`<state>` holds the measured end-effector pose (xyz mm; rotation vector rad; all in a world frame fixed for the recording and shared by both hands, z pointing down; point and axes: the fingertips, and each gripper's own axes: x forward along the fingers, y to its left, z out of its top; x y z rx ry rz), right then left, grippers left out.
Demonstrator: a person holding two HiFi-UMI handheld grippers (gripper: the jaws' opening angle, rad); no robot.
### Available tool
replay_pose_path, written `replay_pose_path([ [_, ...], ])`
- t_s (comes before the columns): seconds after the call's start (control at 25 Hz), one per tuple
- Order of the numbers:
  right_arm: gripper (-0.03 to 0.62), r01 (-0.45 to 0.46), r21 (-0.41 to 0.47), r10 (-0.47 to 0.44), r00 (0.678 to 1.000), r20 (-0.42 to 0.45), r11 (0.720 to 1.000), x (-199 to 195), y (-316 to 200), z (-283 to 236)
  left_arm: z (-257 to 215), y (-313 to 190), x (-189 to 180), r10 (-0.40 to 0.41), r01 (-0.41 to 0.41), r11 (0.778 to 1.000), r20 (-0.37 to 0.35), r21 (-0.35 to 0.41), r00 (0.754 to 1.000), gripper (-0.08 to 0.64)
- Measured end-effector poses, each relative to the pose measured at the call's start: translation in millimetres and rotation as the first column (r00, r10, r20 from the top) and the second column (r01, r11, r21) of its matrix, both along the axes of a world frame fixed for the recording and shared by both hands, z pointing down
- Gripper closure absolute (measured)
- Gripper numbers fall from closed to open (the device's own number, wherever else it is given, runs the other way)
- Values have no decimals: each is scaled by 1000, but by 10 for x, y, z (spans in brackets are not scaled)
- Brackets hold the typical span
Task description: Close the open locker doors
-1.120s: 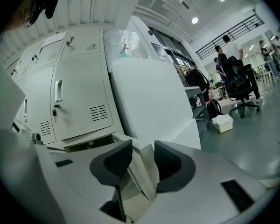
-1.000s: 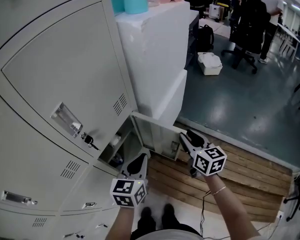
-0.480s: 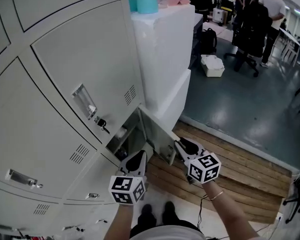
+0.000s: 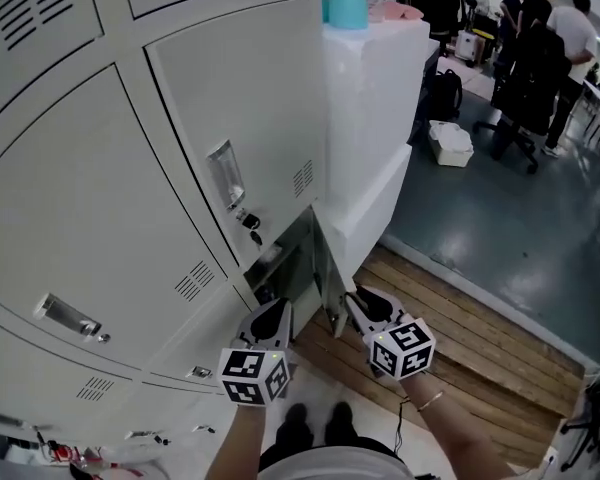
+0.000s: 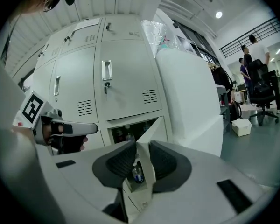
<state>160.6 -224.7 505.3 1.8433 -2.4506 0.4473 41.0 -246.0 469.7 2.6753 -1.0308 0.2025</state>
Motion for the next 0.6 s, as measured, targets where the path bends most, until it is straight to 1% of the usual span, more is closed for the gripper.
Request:
replay_pose_path([
  [0.36, 492, 78, -10, -79, 997, -27, 997, -495, -134, 5, -27, -43, -540, -93, 93, 996, 3, 4, 996, 537],
  [0.6, 508, 122, -11, -122, 992, -42, 993, -764, -237, 18, -37, -61, -827, -144, 144, 990, 2, 8, 990, 538],
])
